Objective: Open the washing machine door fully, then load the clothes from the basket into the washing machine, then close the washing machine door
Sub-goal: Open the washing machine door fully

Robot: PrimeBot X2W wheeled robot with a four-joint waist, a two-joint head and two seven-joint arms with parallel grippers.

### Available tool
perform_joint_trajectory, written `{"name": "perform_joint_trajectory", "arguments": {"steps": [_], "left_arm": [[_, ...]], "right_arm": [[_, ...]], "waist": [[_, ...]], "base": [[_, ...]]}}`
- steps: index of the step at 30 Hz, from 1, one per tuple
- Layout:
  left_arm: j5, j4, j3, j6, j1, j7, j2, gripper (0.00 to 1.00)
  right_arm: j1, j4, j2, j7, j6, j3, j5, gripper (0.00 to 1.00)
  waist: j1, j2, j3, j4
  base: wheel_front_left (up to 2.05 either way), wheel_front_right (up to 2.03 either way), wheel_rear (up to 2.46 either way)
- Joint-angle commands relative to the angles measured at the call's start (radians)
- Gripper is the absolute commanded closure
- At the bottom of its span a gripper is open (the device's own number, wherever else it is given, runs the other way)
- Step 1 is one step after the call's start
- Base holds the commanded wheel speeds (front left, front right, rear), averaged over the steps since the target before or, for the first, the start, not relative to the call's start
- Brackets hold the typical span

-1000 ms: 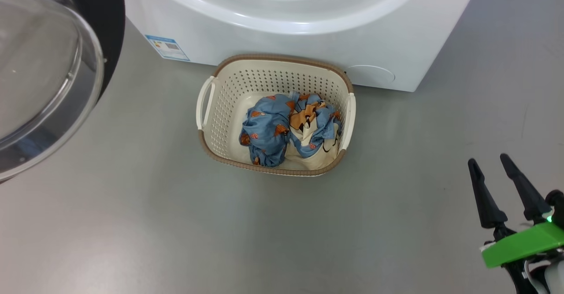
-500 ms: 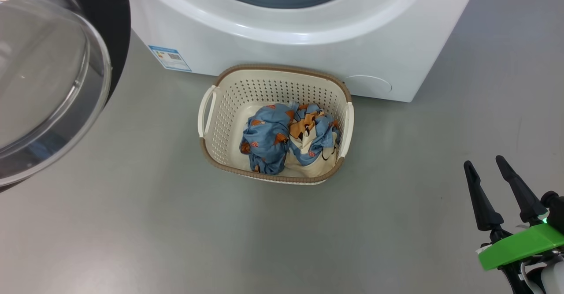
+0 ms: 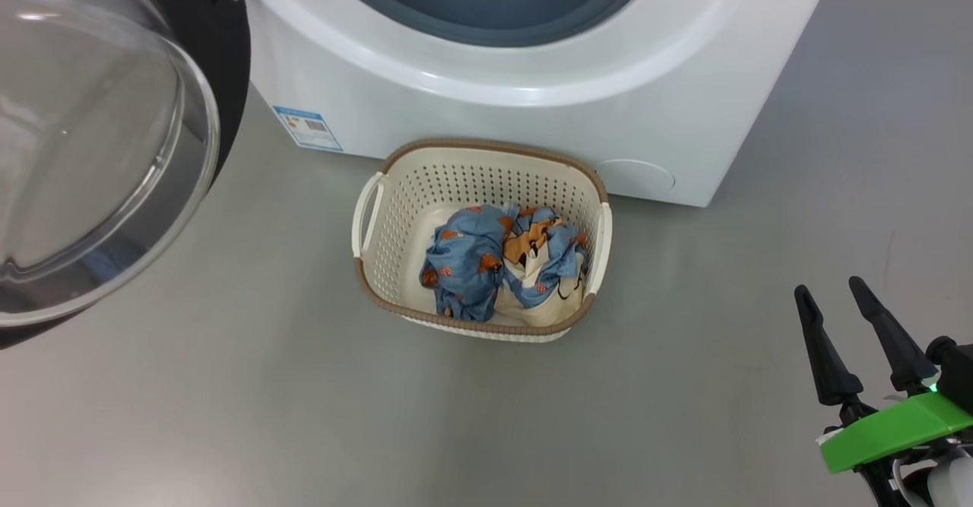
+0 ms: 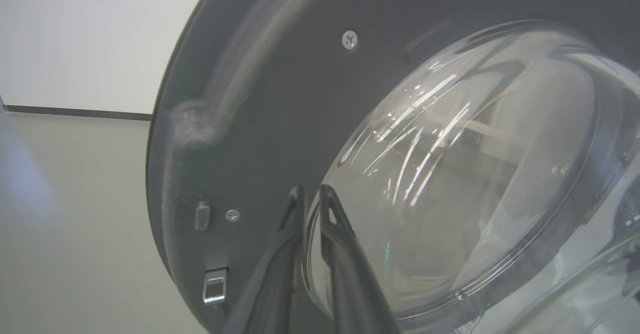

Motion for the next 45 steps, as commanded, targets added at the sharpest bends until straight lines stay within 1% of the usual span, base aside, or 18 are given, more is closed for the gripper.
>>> {"name": "perform_joint_trajectory", "arguments": {"steps": [1, 4, 5, 7, 14, 19, 24, 30, 39, 45], "left_arm": [[-0.02, -0.05, 0.001, -0.002, 0.041, -0.005, 0.048, 0.67], [-0.041, -0.087, -0.018, -0.002, 0.083, -0.005, 0.033, 0.48], [-0.047, -0.101, -0.022, -0.002, 0.095, -0.005, 0.027, 0.16], [-0.059, -0.131, -0.044, -0.002, 0.121, -0.005, 0.013, 0.0], [-0.07, -0.24, -0.135, -0.002, 0.207, -0.005, -0.035, 0.0], [-0.072, -0.29, -0.175, -0.002, 0.246, -0.005, -0.062, 0.0], [-0.07, -0.331, -0.244, -0.002, 0.292, -0.005, -0.076, 0.0], [-0.091, -0.388, -0.307, -0.002, 0.335, -0.005, -0.095, 0.0], [-0.121, -0.438, -0.389, -0.002, 0.377, -0.005, -0.096, 0.0], [-0.132, -0.457, -0.454, -0.002, 0.398, -0.005, -0.086, 0.0]], "right_arm": [[0.028, -0.021, -0.011, -0.012, 0.002, 0.017, 0.003, 0.0], [0.034, -0.021, -0.01, -0.012, 0.002, 0.017, 0.003, 0.0], [0.034, -0.021, -0.01, -0.012, 0.002, 0.017, 0.004, 0.0], [0.033, -0.023, -0.011, -0.012, 0.002, 0.018, 0.005, 0.0], [0.032, -0.024, -0.013, -0.012, 0.002, 0.018, 0.008, 0.0], [0.037, -0.025, -0.01, -0.012, 0.002, 0.015, 0.008, 0.0], [0.04, -0.029, -0.003, -0.012, 0.002, 0.014, 0.006, 0.0], [0.036, -0.031, 0.01, -0.012, 0.002, 0.009, 0.003, 0.0], [0.027, -0.033, 0.02, -0.012, 0.002, 0.003, 0.001, 0.0], [0.026, -0.033, 0.027, -0.012, 0.002, 0.003, 0.002, 0.0]], "waist": [[0.0, -0.0001, -0.018, -0.001], [0.0, -0.0001, -0.033, -0.002], [0.0, -0.0001, -0.036, -0.002], [0.0, -0.0001, -0.042, -0.004], [0.0, -0.0001, -0.059, -0.015], [0.0, -0.0001, -0.07, -0.029], [0.0, -0.0001, -0.078, -0.059], [0.0, -0.0001, -0.08, -0.113], [0.0, -0.0001, -0.079, -0.201], [0.0, -0.0001, -0.081, -0.254]], "base": [[0.0, 0.0, 0.0], [0.0, 0.0, 0.0], [0.0, 0.0, 0.0], [0.0, 0.0, 0.0], [0.0, 0.0, 0.0], [0.0, 0.0, 0.0], [0.0, 0.0, 0.0], [0.0, 0.0, 0.0], [0.0, 0.0, 0.0], [0.0, 0.0, 0.0]]}}
